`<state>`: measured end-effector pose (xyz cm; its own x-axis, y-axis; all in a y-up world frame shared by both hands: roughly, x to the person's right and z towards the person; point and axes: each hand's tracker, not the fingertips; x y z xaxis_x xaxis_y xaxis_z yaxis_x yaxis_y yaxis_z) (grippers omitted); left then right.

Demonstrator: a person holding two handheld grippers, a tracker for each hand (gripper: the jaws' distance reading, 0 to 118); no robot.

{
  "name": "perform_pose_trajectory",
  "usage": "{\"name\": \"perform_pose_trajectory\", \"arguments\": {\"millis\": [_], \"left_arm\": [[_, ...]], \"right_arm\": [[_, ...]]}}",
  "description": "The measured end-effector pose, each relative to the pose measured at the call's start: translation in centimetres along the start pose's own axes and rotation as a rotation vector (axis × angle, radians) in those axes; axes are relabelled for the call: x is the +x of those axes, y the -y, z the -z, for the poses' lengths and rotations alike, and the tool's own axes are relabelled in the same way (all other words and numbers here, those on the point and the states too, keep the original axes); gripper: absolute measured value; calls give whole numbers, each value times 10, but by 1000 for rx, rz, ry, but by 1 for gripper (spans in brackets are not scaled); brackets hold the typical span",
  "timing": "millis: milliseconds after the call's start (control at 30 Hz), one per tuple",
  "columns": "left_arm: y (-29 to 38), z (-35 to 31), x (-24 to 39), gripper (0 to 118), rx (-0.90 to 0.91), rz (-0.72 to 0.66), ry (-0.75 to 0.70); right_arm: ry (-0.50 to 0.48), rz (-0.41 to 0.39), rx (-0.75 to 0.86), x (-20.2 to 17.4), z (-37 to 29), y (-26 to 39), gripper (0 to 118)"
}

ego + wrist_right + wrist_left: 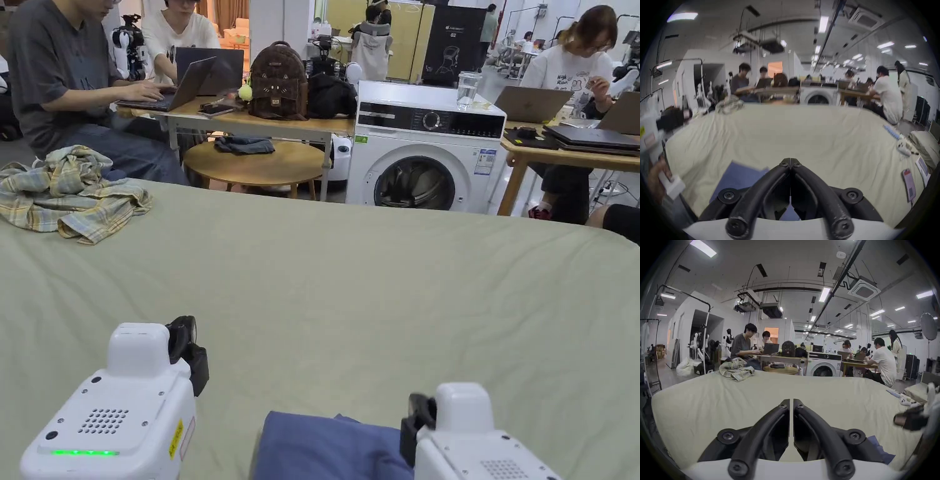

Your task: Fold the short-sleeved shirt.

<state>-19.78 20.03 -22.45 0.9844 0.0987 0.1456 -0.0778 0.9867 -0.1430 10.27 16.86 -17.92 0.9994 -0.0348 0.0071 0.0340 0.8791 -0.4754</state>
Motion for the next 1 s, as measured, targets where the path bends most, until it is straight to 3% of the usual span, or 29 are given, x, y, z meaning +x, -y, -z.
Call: {"name": "perform_pose_trajectory", "arguments": {"millis": [100,200,267,367,533,567,667,1000], "left_arm": [[4,0,-1,0,-46,6,13],[10,-1,-3,0,-103,0,48],[14,-3,-3,0,-146,-7,57],[18,0,-8,0,-259,-24,105],[27,22,-27,0,-546,-157,323],[29,27,-29,7,-588,-178,346],[38,45,-40,62,-723,-255,461],[97,103,-73,62,-938,-634,746]], "right_arm": [[-3,-31,-134,-7,18,28,0],[-8,-2,-276,-5,47,50,0],[35,2,-284,-3,56,58,0],[21,28,-270,1,54,53,0],[17,9,-272,-1,51,54,0],[16,9,-270,0,51,54,0],[13,5,-270,0,53,54,0],[-2,27,-278,5,54,53,0]]}}
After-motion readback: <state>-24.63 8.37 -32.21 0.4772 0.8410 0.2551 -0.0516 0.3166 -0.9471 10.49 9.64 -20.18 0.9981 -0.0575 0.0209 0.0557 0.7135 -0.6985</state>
